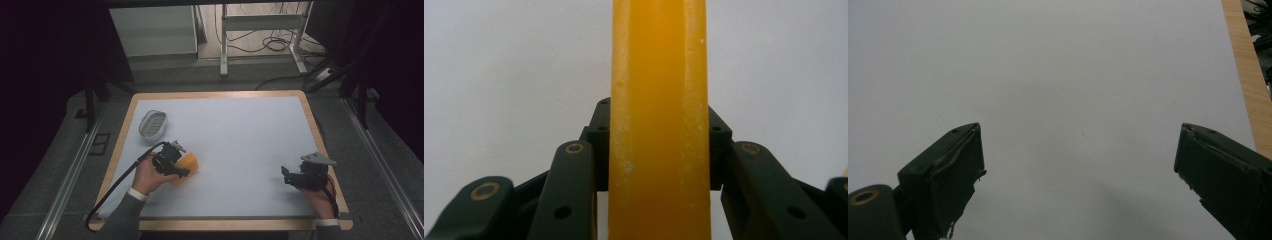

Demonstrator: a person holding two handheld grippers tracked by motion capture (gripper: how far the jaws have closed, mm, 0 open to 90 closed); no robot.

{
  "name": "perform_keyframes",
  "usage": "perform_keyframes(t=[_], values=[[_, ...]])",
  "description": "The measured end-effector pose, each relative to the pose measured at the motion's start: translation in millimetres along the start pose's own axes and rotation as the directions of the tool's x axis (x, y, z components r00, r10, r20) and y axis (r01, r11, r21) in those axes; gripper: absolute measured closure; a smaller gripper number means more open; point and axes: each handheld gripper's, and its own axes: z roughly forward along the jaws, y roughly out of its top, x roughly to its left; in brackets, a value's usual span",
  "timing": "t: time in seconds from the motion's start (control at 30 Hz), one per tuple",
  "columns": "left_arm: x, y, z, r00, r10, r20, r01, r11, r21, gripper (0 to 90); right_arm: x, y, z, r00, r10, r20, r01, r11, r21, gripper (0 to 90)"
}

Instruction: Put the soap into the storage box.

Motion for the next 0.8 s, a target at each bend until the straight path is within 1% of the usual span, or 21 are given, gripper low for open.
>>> perform_keyframes(t=[0.07, 0.2, 0.33, 0.5, 0.63, 0.7, 0.8], values=[[2.2, -0.3, -4.3, 1.0000, -0.005, -0.002, 0.005, 0.9999, -0.009, 60.9, -0.1, -0.1, 0.1, 1.0000, 0.000, 0.000, 0.000, 1.000, 0.001, 5.7], [11.1, 0.3, -16.6, 0.9997, -0.024, 0.001, 0.024, 0.9988, -0.041, 60.9, -0.6, -0.3, 0.2, 1.0000, 0.003, 0.004, -0.003, 1.000, 0.000, 5.7], [16.0, 1.2, -26.3, 0.9993, -0.031, -0.020, 0.030, 0.9984, -0.047, 60.9, -1.0, -0.4, 0.4, 1.0000, 0.003, 0.005, -0.003, 1.000, 0.001, 5.7], [18.6, 1.4, -32.1, 0.9993, -0.031, -0.020, 0.030, 0.9980, -0.056, 60.9, -1.0, -0.6, 0.7, 1.0000, 0.003, 0.007, -0.003, 1.000, 0.003, 5.8], [19.6, 2.6, -36.0, 0.9986, -0.037, -0.039, 0.034, 0.9974, -0.064, 60.9, -1.6, -0.7, 0.6, 1.0000, 0.005, 0.009, -0.005, 1.000, 0.004, 6.1], [21.3, 3.6, -38.7, 0.9984, -0.042, -0.036, 0.040, 0.9965, -0.074, 60.9, -2.1, -0.8, 0.6, 0.9999, 0.009, 0.011, -0.009, 1.000, 0.008, 6.2], [22.4, 5.1, -40.5, 0.9983, -0.043, -0.040, 0.040, 0.9966, -0.073, 60.9, -2.7, -0.7, 0.0, 0.9999, 0.009, 0.012, -0.009, 1.000, 0.008, 6.2]])
